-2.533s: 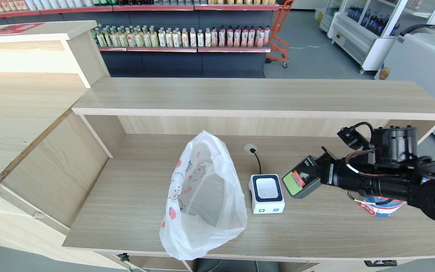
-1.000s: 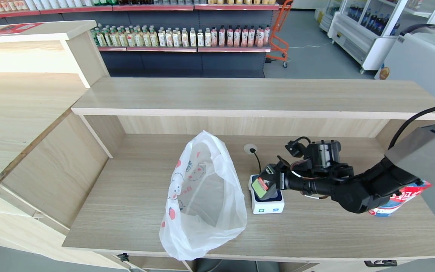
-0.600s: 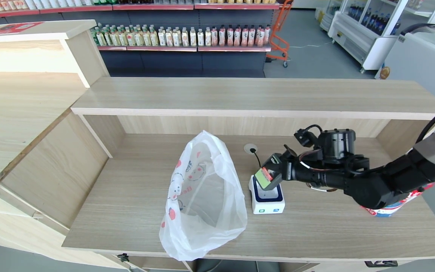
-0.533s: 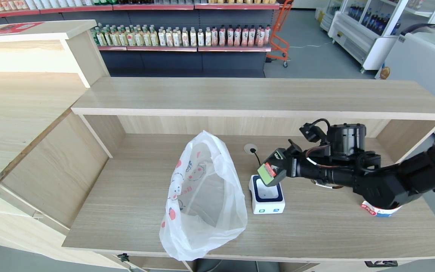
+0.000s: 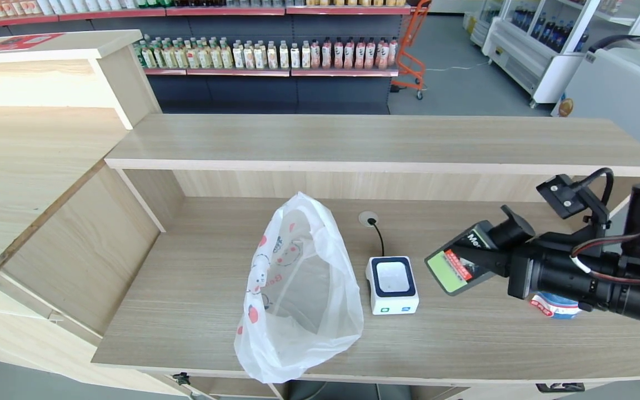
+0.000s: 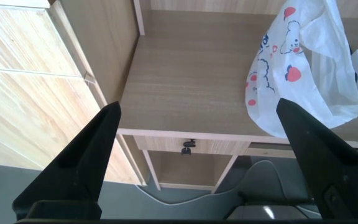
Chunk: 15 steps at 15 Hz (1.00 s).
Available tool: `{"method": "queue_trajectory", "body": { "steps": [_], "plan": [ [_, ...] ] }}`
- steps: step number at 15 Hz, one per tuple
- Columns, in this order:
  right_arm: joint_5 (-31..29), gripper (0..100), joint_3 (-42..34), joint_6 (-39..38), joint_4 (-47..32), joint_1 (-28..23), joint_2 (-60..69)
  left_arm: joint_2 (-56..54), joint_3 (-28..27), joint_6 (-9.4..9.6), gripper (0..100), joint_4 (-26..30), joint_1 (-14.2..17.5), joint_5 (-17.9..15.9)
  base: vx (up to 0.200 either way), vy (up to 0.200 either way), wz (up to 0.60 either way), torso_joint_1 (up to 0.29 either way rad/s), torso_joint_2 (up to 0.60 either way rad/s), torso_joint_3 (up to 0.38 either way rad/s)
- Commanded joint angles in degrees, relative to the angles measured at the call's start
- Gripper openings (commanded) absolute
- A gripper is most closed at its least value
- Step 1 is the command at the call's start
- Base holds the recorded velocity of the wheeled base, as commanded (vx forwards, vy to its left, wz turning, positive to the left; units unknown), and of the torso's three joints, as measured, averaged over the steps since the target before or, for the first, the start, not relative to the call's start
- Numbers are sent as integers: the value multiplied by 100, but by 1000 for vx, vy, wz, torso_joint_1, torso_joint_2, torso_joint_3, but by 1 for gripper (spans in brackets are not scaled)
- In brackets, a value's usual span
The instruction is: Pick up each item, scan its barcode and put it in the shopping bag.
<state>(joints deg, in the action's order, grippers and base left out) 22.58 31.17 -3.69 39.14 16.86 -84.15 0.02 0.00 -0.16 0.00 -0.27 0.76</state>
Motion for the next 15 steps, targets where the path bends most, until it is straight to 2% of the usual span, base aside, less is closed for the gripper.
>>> {"method": "queue_trajectory", "body": {
  "steps": [1,2,4,8,14,15],
  "plan": [
    [1,0,-102,-184,-91,-16,487,-2,0,-2,100,0,0,4,0,0,0,0,0,0],
    [1,0,-94,-378,-135,-16,531,-2,0,-2,100,0,0,4,0,0,0,0,0,0],
    [-16,0,-120,-439,-249,-25,531,-2,0,-2,100,0,0,4,-200,0,0,2,5,2],
    [-25,0,-120,-703,-337,-34,593,-2,0,-2,100,0,0,4,0,0,0,0,0,0],
    [1,0,-120,-720,-337,-34,356,-2,0,-11,100,0,0,4,0,200,0,15,6,3],
    [1,0,-111,-720,-337,-34,233,-2,0,-2,100,0,0,4,0,0,0,0,0,0]
  ]
}}
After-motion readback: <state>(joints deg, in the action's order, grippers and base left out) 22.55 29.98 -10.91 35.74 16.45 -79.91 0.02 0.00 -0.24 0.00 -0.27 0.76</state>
